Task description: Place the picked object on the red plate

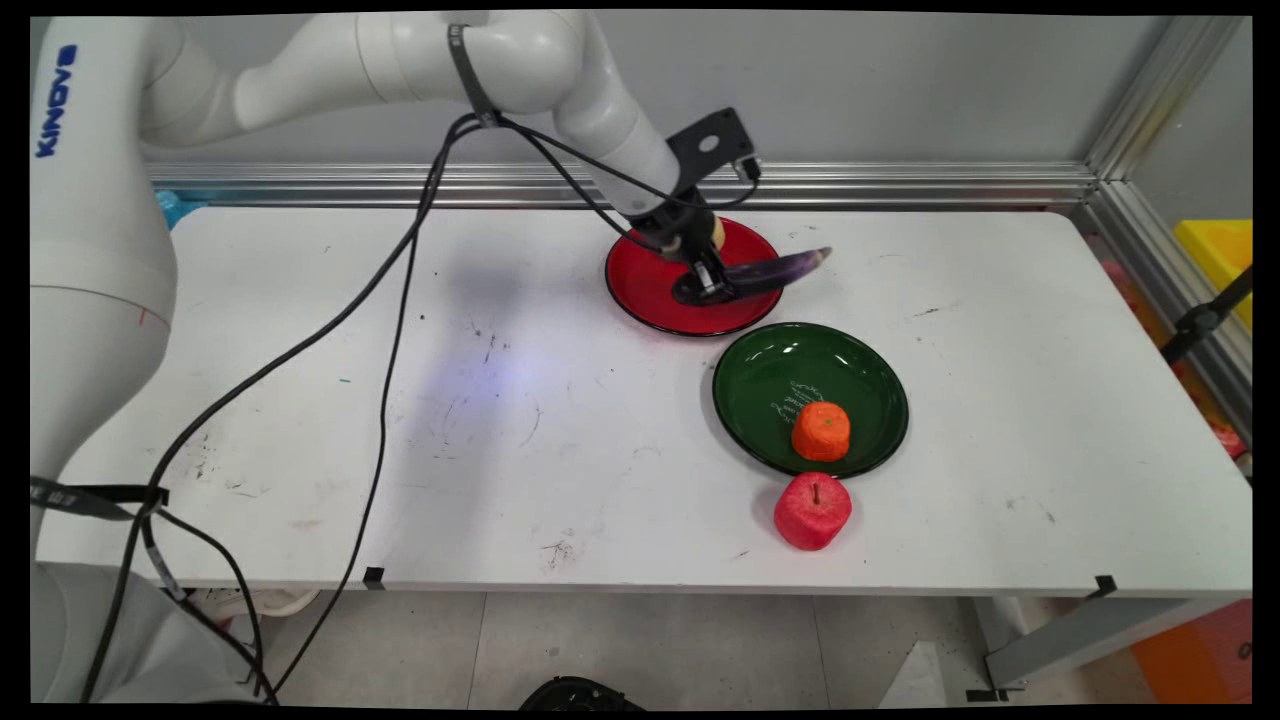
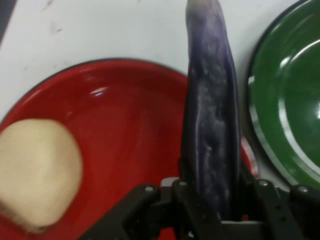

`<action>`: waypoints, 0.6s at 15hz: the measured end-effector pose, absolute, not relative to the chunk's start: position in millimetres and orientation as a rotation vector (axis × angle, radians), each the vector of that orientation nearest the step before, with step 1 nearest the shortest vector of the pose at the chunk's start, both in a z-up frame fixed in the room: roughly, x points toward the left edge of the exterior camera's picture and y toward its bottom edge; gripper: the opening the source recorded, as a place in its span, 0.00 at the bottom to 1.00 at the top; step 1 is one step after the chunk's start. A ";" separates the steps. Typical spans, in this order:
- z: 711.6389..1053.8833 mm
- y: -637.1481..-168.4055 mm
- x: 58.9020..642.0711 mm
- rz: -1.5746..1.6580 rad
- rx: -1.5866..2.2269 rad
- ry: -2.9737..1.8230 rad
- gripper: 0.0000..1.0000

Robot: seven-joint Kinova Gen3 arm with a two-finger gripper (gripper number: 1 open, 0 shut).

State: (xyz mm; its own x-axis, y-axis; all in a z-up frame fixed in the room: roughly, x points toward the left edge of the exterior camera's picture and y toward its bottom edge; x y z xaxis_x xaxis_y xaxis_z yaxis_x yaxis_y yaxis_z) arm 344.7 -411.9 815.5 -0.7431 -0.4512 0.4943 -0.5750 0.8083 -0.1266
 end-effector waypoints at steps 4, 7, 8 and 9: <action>805.6 -424.3 361.7 0.407 0.769 -2.540 0.00; 794.6 -435.7 366.4 0.427 0.759 -2.526 0.00; 792.5 -437.9 366.9 0.430 0.757 -2.523 0.00; 789.5 -441.1 367.5 0.435 0.753 -2.518 0.00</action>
State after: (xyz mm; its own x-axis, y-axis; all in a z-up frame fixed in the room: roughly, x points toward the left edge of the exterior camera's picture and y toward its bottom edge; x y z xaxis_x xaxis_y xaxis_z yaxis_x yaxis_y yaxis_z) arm 367.5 -441.1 789.5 -0.7374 -0.4294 0.5215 -0.5794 0.7989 -0.1615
